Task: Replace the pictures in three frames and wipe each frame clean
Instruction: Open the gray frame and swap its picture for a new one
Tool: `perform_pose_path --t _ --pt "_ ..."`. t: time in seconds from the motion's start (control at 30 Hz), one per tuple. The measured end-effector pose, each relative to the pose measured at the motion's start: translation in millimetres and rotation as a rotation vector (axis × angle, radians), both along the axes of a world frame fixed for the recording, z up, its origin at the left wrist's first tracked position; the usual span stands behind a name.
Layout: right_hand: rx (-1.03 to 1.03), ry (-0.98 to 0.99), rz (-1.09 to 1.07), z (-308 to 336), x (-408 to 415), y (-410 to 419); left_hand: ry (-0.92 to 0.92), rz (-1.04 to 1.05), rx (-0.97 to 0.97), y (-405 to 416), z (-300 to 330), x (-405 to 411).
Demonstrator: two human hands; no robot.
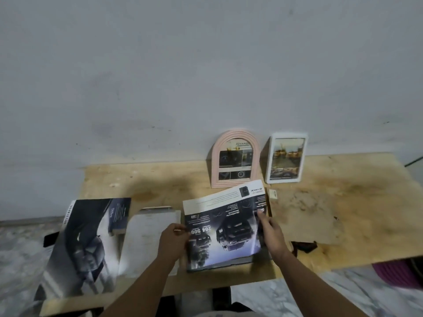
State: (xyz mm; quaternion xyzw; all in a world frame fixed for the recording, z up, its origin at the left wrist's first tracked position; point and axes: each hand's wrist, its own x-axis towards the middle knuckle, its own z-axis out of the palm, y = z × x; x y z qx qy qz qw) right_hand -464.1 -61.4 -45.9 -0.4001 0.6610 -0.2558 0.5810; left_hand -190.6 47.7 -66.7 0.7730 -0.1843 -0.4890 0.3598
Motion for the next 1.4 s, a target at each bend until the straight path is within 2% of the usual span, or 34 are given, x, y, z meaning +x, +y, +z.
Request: perform_pose_path --t 0.1,0.2,0.33,0.43,0.5,0.6,0.7,0.83,0.9,1.0,1.13,1.27,1.4 --pt "-0.055 0.217 0.071 -15.4 -27.2 -1.8 -0.195 -0.031 0.051 4.2 -9.8 -13.9" --pt "-0.042 0.348 0.136 -35.8 -43.7 -9.8 -0.32 -0.025 0.068 8.8 -15.9 -27.5" --pt "-0.052 0.454 0.205 -43.7 -46.9 -17.4 -0.407 -0.046 0.065 12.4 -23.1 -38.5" --pt "-0.095 0.459 0.285 -40.3 -47.6 -20.8 -0.51 -0.162 0.071 14.2 -27.6 -42.7" --pt "-0.136 0.494 0.366 -39.6 -49.4 -20.7 -0.529 -0.246 0.08 16.7 -30.8 -44.8" --pt "-0.276 0.698 0.57 -41.3 -51.7 -16.8 -0.519 -0.309 0.113 18.9 -31.8 -47.8" --pt "-0.446 0.818 0.795 -42.6 -49.8 -13.6 -0.53 -0.377 0.147 16.8 -28.9 -51.9" --pt "-0.429 0.925 1.111 -51.5 -46.7 -13.9 -0.54 -0.425 0.165 15.2 -25.4 -54.8" --pt "-0.43 0.937 1.173 -54.6 -46.9 -12.7 -0.548 -0.441 0.161 14.7 -24.5 -55.8" --pt "-0.481 0.88 1.073 -54.8 -51.5 -18.7 -0.549 -0.447 0.166 12.1 -23.3 -57.0" --pt "-0.441 0.779 0.756 -42.0 -73.0 -54.2 -0.548 -0.481 0.181 10.3 -26.1 -54.5" --pt "-0.21 0.857 0.365 -30.3 -120.1 -97.7 -0.57 -0.539 0.218 8.6 -30.1 -53.2" --pt "0.131 0.925 0.016 -42.2 -171.0 -124.9 -0.573 -0.567 0.267 6.6 -31.3 -52.1"
